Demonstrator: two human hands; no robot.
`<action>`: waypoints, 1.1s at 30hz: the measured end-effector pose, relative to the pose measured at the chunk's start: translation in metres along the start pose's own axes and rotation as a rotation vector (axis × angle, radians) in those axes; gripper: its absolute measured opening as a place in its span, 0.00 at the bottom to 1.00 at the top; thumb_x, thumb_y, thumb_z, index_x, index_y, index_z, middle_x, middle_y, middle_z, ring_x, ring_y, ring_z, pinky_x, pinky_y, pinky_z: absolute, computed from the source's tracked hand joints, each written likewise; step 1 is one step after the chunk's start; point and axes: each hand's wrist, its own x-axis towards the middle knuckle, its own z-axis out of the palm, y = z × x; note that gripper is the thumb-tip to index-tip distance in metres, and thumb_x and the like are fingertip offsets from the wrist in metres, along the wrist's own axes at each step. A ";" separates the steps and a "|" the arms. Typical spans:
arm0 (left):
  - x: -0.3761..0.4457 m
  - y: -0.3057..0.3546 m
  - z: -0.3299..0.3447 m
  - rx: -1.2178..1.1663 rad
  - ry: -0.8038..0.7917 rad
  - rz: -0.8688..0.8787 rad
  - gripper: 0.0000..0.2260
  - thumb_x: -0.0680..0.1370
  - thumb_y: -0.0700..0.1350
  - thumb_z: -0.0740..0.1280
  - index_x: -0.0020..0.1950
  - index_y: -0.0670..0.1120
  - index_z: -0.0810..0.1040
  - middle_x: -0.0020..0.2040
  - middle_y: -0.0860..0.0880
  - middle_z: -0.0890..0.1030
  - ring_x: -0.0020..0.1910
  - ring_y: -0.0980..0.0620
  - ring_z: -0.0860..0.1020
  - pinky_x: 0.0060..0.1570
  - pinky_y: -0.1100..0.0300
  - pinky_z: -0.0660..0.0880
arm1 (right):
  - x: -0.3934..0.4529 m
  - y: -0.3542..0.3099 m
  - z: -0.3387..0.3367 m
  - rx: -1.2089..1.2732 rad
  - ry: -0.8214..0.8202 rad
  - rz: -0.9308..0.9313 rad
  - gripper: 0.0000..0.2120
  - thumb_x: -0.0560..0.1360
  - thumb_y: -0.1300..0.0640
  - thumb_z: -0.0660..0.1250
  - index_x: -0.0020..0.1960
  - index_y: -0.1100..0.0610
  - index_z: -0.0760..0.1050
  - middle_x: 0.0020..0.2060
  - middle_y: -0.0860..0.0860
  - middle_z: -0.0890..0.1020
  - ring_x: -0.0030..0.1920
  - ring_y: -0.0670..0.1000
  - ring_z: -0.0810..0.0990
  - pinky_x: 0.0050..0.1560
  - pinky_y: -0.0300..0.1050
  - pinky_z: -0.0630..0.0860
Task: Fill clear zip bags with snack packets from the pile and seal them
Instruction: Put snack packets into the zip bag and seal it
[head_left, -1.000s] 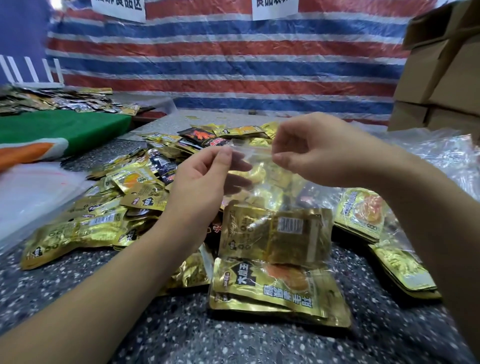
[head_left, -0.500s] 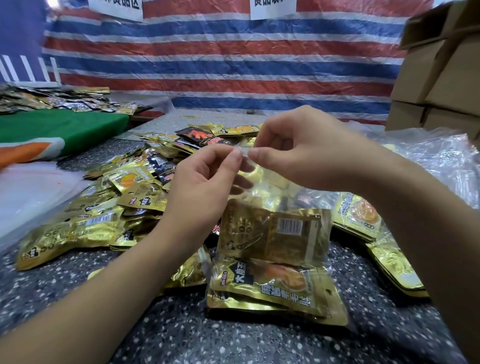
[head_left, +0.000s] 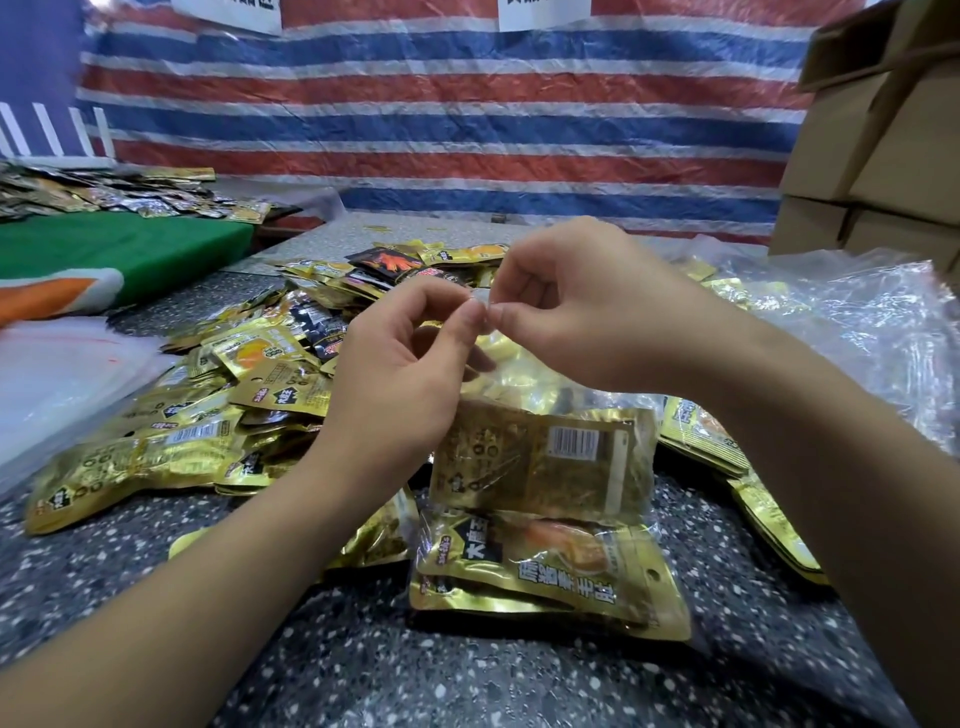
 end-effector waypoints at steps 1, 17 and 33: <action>0.000 0.000 0.000 0.000 0.003 -0.006 0.07 0.81 0.41 0.65 0.44 0.49 0.78 0.39 0.48 0.82 0.36 0.53 0.82 0.36 0.64 0.78 | 0.000 0.000 0.000 -0.008 -0.004 0.002 0.07 0.78 0.51 0.69 0.44 0.54 0.81 0.34 0.46 0.80 0.37 0.47 0.78 0.41 0.50 0.78; 0.001 -0.001 -0.001 0.077 0.037 -0.004 0.07 0.81 0.41 0.65 0.44 0.46 0.79 0.36 0.51 0.82 0.35 0.58 0.80 0.38 0.62 0.77 | -0.001 -0.002 0.006 -0.119 0.047 -0.015 0.09 0.79 0.52 0.68 0.40 0.50 0.77 0.31 0.44 0.75 0.33 0.44 0.72 0.31 0.44 0.65; 0.010 -0.006 -0.003 0.021 0.162 -0.084 0.08 0.81 0.41 0.66 0.43 0.47 0.79 0.35 0.51 0.81 0.35 0.55 0.79 0.34 0.65 0.74 | -0.004 0.004 -0.004 -0.251 -0.026 0.073 0.09 0.81 0.51 0.64 0.42 0.50 0.75 0.34 0.46 0.76 0.33 0.47 0.74 0.29 0.44 0.64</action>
